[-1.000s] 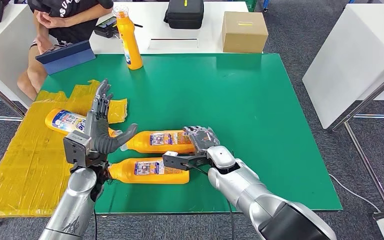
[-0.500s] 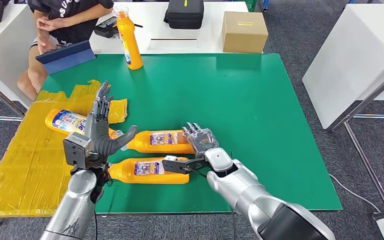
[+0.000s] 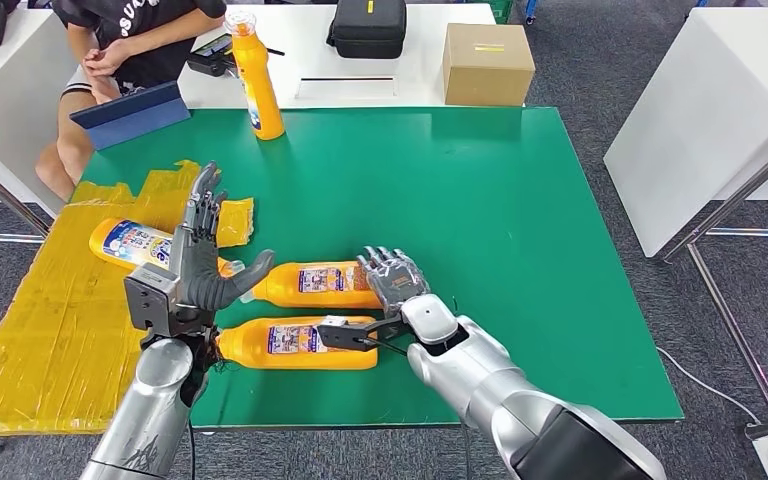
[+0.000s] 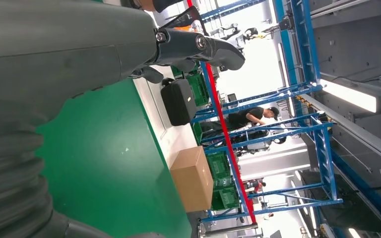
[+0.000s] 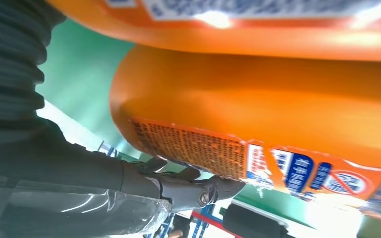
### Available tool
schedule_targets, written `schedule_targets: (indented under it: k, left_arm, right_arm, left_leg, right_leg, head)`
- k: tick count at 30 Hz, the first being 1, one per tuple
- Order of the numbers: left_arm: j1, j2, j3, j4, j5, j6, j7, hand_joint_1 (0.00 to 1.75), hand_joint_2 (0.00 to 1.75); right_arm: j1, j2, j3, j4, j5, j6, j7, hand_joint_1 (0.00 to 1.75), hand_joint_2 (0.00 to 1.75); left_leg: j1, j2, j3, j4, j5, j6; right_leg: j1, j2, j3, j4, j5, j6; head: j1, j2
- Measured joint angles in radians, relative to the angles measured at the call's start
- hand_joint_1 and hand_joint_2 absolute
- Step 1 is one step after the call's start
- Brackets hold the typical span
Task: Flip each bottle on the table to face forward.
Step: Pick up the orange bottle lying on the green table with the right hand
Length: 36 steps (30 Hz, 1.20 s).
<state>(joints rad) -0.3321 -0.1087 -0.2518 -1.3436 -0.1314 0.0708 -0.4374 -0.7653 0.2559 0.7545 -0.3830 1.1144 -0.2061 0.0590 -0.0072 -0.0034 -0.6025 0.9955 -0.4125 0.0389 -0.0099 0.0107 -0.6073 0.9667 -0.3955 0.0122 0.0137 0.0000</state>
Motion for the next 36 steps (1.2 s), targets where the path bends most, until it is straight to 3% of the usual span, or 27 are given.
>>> schedule_targets:
  k: [11, 19, 20, 21, 23, 25, 27, 36]
  left_arm:
    - [0.0, 0.0, 0.0, 0.0, 0.01, -0.024, 0.001, 0.0, 1.75]
    - [-0.002, -0.003, -0.006, -0.002, 0.008, -0.029, 0.006, 0.0, 1.75]
    - [-0.003, -0.003, -0.008, -0.005, 0.008, -0.029, 0.009, 0.0, 1.75]
    - [-0.002, -0.003, -0.01, -0.009, 0.01, -0.029, 0.012, 0.0, 1.75]
    - [-0.002, -0.003, -0.011, -0.017, 0.014, -0.029, 0.017, 0.0, 1.75]
    - [-0.001, -0.003, -0.012, -0.024, 0.017, -0.029, 0.02, 0.0, 1.75]
    - [0.0, -0.003, -0.013, -0.029, 0.02, -0.029, 0.022, 0.0, 1.75]
    - [0.02, -0.003, -0.017, -0.052, 0.026, -0.028, 0.025, 0.0, 1.75]
  right_arm:
    - [0.013, 0.005, 0.002, 0.003, -0.031, -0.039, -0.105, 0.0, 1.75]
    - [0.019, 0.013, -0.001, 0.009, -0.063, -0.046, -0.126, 0.0, 1.75]
    - [0.021, 0.014, -0.002, 0.009, -0.07, -0.049, -0.126, 0.08, 1.75]
    - [0.022, 0.016, -0.004, 0.01, -0.074, -0.05, -0.125, 0.28, 1.75]
    - [0.024, 0.017, -0.007, 0.012, -0.079, -0.052, -0.122, 1.03, 1.75]
    - [0.027, 0.017, -0.009, 0.013, -0.079, -0.053, -0.114, 1.56, 1.75]
    - [0.03, 0.018, -0.009, 0.015, -0.075, -0.053, -0.101, 1.64, 1.75]
    - [0.045, 0.02, -0.009, 0.015, -0.042, -0.08, -0.062, 1.68, 1.75]
  left_leg:
    - [0.0, 0.0, 0.0, 0.0, 0.0, 0.0]
    - [0.0, 0.001, 0.0, 0.0, 0.0, 0.0]
    - [0.0, 0.001, 0.0, 0.0, 0.0, 0.0]
    - [0.0, 0.001, 0.0, 0.0, 0.0, 0.0]
    - [0.0, 0.001, 0.0, 0.0, 0.0, 0.0]
    - [0.0, 0.0, 0.0, 0.0, 0.0, 0.0]
    - [0.0, 0.0, 0.0, 0.0, 0.0, 0.0]
    - [0.0, 0.0, 0.0, 0.0, 0.0, 0.0]
  right_leg:
    - [0.0, 0.0, 0.0, 0.0, 0.0, 0.0]
    - [0.0, 0.0, 0.0, 0.0, 0.0, 0.0]
    - [0.0, 0.0, 0.0, 0.0, 0.0, 0.0]
    - [0.0, 0.0, 0.0, 0.0, 0.0, 0.0]
    - [0.0, 0.0, 0.0, 0.0, 0.0, 0.0]
    - [0.0, 0.0, 0.0, 0.0, 0.0, 0.0]
    - [0.0, 0.0, 0.0, 0.0, 0.0, 0.0]
    - [0.0, 0.0, 0.0, 0.0, 0.0, 0.0]
  head:
    - [0.0, 0.0]
    - [0.0, 0.0]
    - [0.0, 0.0]
    - [0.0, 0.0]
    - [0.0, 0.0]
    - [0.0, 0.0]
    - [0.0, 0.0]
    - [0.0, 0.0]
